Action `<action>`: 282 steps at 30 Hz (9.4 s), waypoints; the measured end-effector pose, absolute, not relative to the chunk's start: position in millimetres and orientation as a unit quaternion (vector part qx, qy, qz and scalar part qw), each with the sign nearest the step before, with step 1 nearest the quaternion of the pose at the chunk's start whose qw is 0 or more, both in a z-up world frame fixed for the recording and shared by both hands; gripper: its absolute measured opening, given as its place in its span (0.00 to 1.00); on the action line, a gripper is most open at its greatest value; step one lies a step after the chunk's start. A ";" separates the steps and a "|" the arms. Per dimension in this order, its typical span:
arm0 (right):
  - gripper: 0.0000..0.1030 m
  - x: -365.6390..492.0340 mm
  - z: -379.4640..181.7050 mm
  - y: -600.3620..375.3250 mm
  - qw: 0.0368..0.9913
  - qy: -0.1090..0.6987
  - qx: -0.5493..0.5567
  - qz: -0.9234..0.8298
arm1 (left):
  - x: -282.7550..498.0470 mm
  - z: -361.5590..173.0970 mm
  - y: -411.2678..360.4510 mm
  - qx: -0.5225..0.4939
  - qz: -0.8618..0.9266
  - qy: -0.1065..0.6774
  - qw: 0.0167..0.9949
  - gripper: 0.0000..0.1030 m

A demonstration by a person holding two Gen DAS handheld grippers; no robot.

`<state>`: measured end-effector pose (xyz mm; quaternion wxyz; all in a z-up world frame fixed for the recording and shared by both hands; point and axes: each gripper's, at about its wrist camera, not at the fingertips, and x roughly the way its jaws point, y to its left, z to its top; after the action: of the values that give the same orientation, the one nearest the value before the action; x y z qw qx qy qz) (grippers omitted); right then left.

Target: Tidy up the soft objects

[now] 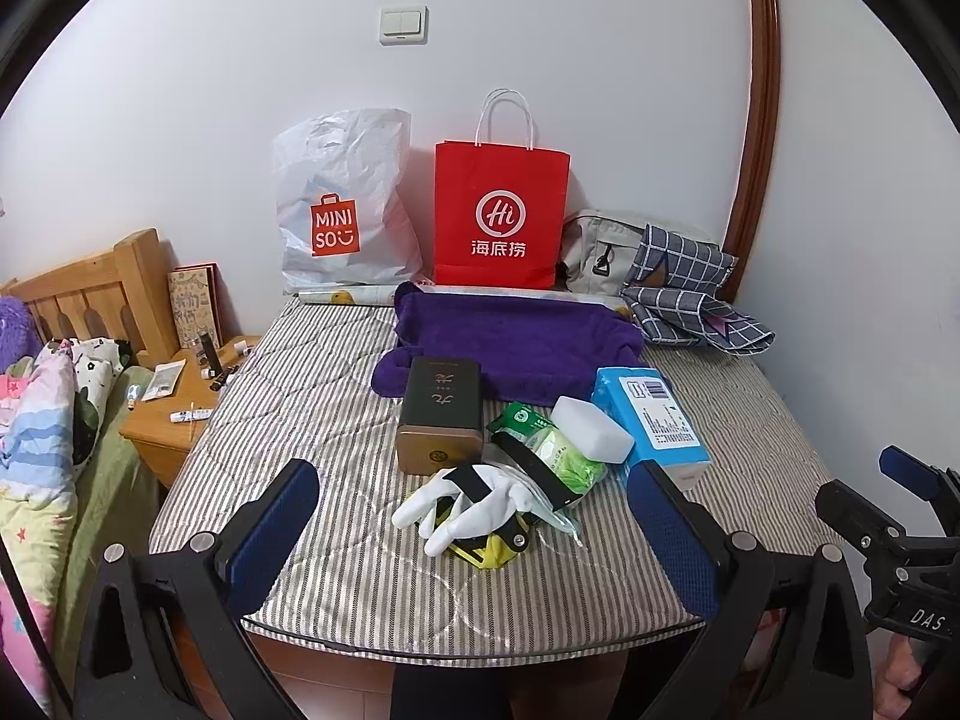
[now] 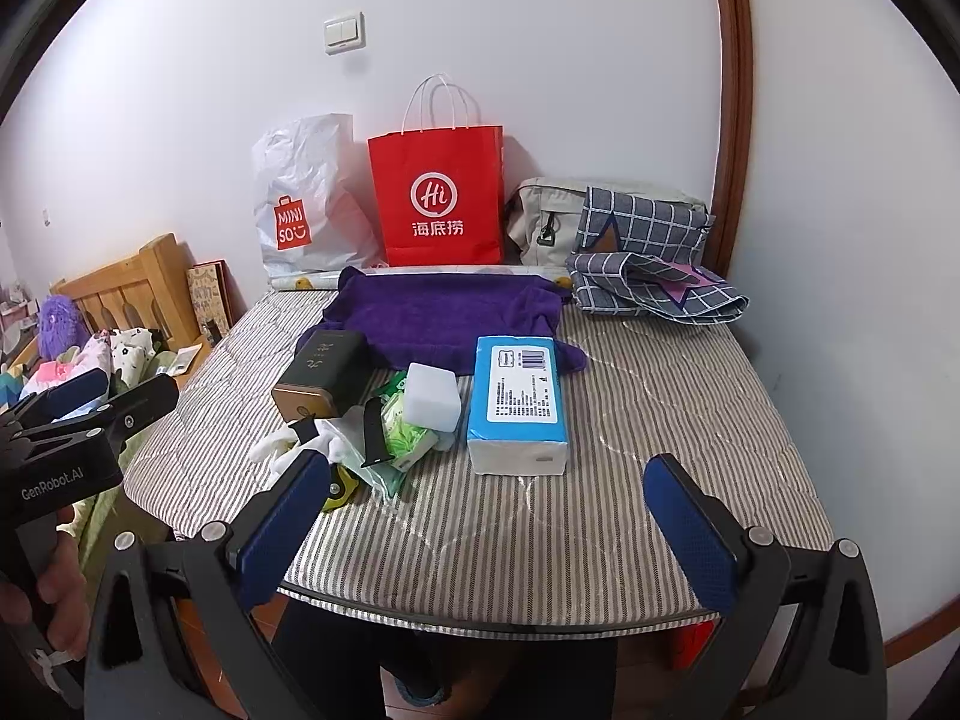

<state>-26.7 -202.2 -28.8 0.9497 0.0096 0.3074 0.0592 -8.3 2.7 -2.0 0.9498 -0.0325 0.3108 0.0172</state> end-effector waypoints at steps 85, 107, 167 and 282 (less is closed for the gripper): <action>0.43 166.0 -184.3 -68.2 0.853 0.477 -0.113 0.180 | 109.6 -137.6 122.3 -0.112 0.036 0.445 0.888 1.00; 0.20 95.8 -140.9 -103.9 0.885 0.411 -0.080 0.202 | 103.4 -144.7 124.7 -0.135 0.010 0.447 0.884 1.00; 0.20 55.6 -198.7 -196.9 0.893 0.405 -0.042 0.192 | 84.2 -142.7 38.3 -0.028 -0.016 0.460 0.887 0.93; 0.20 206.7 -63.0 -215.6 0.929 0.342 0.005 0.142 | 216.9 -20.4 71.5 -0.113 -0.059 0.348 0.929 0.09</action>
<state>206.7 -215.6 -63.0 0.9290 0.0047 0.3418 0.1417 216.9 71.5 -20.4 0.9287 -0.1134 0.3480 -0.0593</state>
